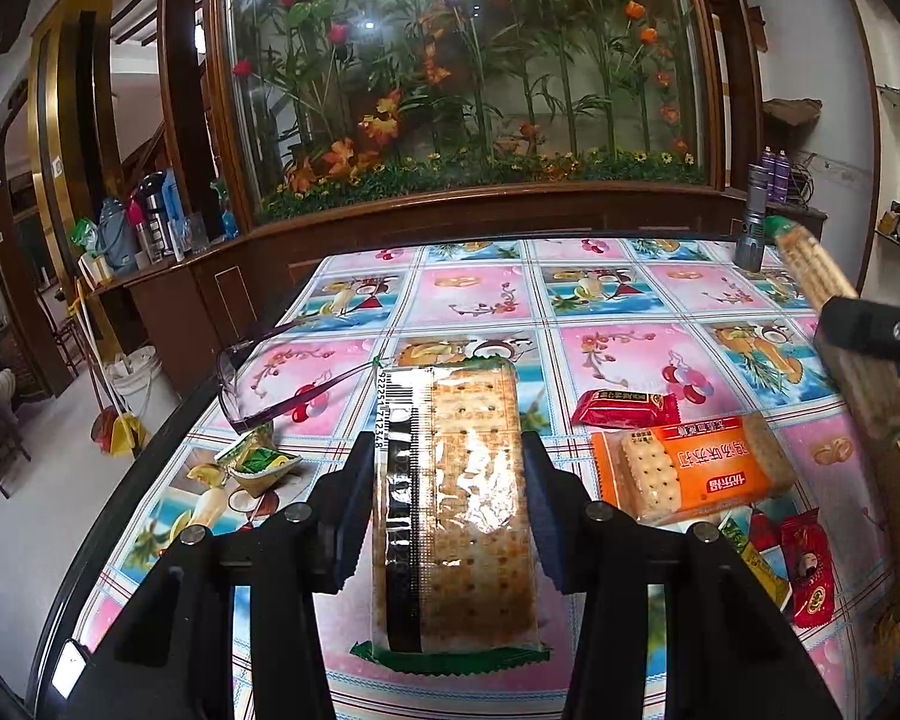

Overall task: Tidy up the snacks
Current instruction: 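Carry the clear cracker pack and WEIDAN cracker pack over the cardboard box, then open both grippers to drop the two cracker packs into the box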

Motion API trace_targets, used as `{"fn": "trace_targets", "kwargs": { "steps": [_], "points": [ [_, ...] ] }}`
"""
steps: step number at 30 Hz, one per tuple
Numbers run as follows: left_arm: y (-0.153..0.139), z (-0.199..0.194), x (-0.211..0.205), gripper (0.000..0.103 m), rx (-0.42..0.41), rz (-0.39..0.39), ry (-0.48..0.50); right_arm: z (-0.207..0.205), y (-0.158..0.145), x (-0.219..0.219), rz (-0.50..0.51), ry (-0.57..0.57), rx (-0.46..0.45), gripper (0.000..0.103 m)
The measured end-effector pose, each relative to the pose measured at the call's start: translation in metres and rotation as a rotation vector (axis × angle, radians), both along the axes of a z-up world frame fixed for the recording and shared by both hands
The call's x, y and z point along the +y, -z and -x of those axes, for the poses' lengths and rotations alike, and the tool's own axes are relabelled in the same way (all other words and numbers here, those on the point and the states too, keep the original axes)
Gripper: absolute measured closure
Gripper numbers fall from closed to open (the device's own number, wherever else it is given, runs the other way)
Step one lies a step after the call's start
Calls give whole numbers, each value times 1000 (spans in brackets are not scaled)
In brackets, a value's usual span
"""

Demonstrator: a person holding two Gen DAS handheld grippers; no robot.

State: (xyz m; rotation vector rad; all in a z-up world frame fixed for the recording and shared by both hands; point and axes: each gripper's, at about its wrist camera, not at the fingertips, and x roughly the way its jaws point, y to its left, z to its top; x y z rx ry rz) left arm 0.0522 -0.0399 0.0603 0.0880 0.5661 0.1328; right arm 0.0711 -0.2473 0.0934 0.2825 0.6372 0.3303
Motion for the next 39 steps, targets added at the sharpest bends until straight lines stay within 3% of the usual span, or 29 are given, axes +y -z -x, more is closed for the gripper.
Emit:
{"fn": "trace_targets", "kwargs": {
  "steps": [12,17,24,31,37,39],
  "points": [
    [-3,4,-4,58,-15,-1,25,19,-10,-80,-73,166,-15,53],
    [-4,7,-8,58,-14,9,55,46,-2,-134,-9,302,-36,53],
    [-12,11,-20,58,25,106,131,64,24,-217,-145,419,44,53],
    [-37,22,-95,58,32,173,308,67,24,-231,-159,429,55,53],
    [-41,22,-183,57,168,316,554,65,34,-240,-143,458,127,54],
    [-37,21,-206,55,187,333,591,62,39,-242,-179,437,159,54]
  ]
}}
